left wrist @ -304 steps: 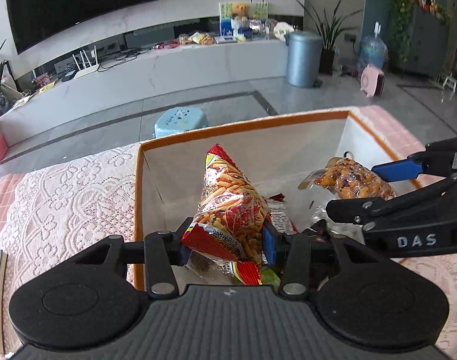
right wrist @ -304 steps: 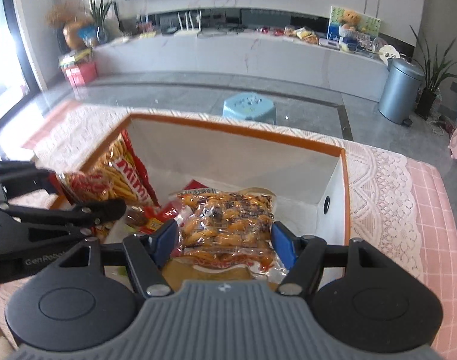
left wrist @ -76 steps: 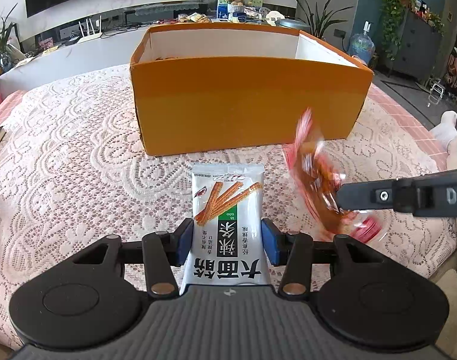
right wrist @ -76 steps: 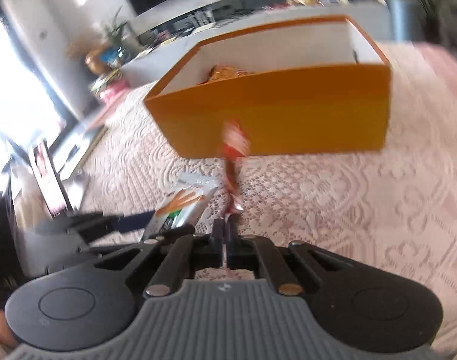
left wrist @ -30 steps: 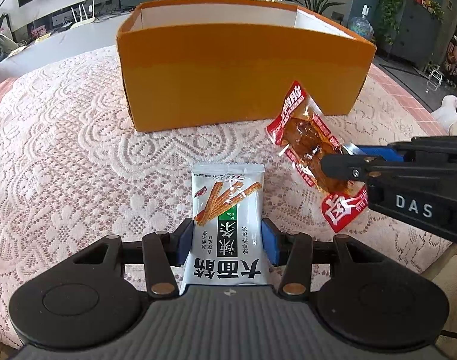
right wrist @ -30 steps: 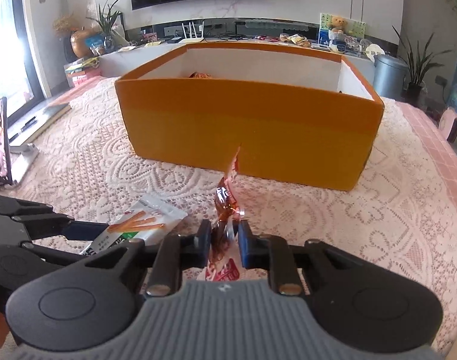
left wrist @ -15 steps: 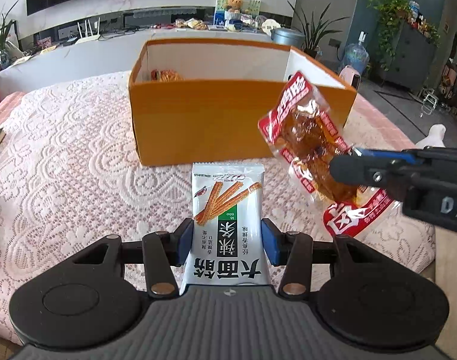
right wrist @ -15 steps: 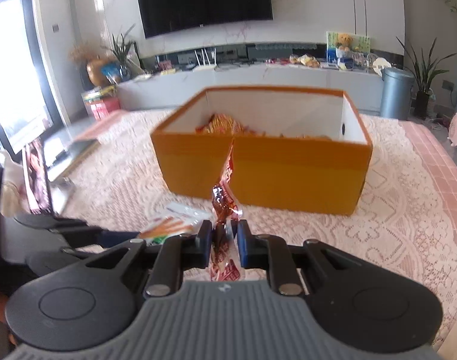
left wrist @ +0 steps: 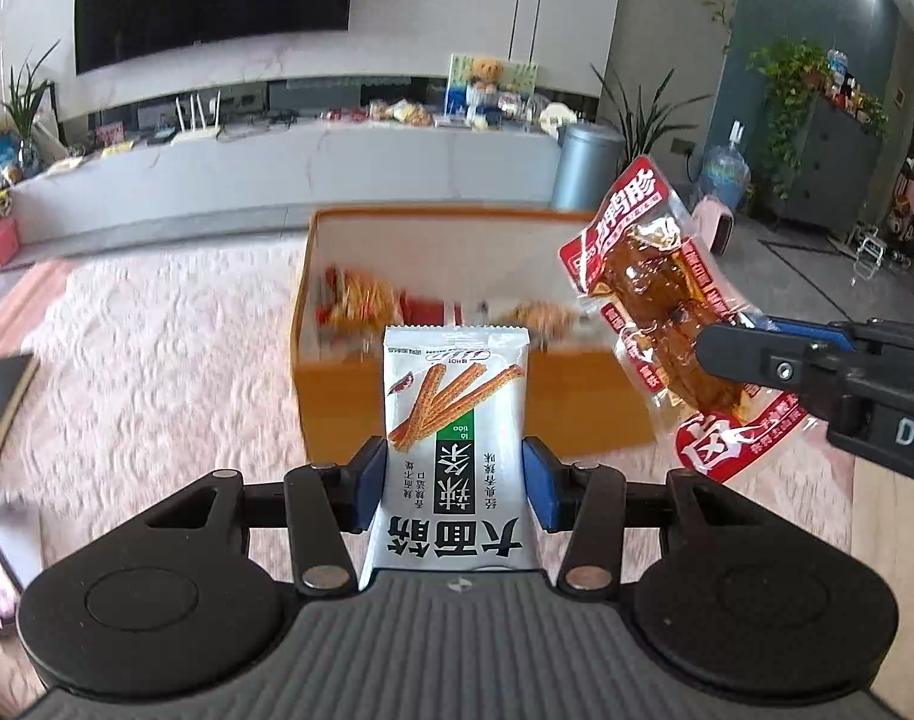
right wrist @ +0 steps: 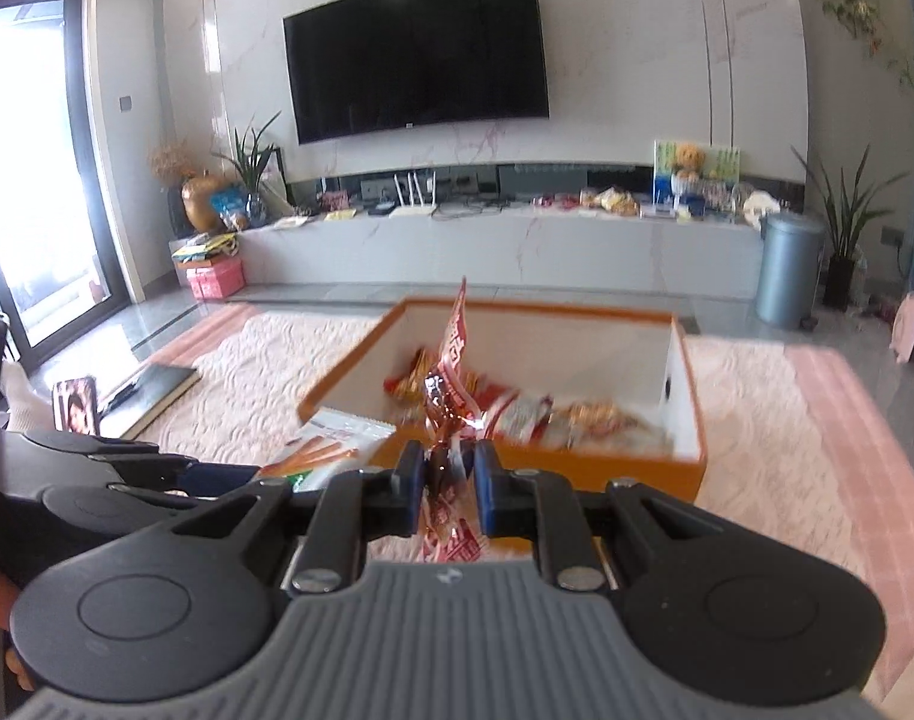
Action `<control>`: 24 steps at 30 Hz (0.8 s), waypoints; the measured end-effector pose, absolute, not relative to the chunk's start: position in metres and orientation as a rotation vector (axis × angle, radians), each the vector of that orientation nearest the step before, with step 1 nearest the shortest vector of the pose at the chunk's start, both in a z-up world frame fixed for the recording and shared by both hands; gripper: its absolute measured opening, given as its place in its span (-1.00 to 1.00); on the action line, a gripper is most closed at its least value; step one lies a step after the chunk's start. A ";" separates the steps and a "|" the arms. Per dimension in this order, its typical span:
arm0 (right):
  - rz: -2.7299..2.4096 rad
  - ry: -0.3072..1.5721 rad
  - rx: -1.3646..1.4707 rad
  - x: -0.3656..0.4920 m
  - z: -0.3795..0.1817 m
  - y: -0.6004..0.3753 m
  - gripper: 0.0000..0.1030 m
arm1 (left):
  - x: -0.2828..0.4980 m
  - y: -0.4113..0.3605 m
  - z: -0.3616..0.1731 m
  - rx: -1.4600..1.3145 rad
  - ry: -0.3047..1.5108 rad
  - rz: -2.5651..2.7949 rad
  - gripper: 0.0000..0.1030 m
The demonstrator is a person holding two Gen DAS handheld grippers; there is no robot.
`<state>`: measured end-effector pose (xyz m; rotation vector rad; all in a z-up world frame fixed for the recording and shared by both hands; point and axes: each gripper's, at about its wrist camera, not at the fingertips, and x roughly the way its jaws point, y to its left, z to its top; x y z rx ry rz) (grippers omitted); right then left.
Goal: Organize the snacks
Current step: 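Lift and carry the stick-snack packet and jerky packet over the orange box with both tools, then lower both tools into the box and open them to release the packets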
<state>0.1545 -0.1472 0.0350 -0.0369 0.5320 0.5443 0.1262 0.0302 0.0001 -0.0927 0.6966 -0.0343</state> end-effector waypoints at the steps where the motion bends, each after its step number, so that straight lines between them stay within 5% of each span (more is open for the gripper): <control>1: 0.545 0.524 -0.039 0.160 0.039 -0.147 -0.72 | 0.132 0.030 0.005 -0.094 0.689 -0.040 0.05; 14: 0.523 0.519 -0.012 0.240 0.058 -0.131 -0.73 | 0.195 0.056 0.032 -0.165 0.649 -0.052 0.05; 24: 0.509 0.660 0.041 0.311 0.027 -0.112 -0.73 | 0.254 0.068 -0.001 -0.184 0.759 -0.035 0.05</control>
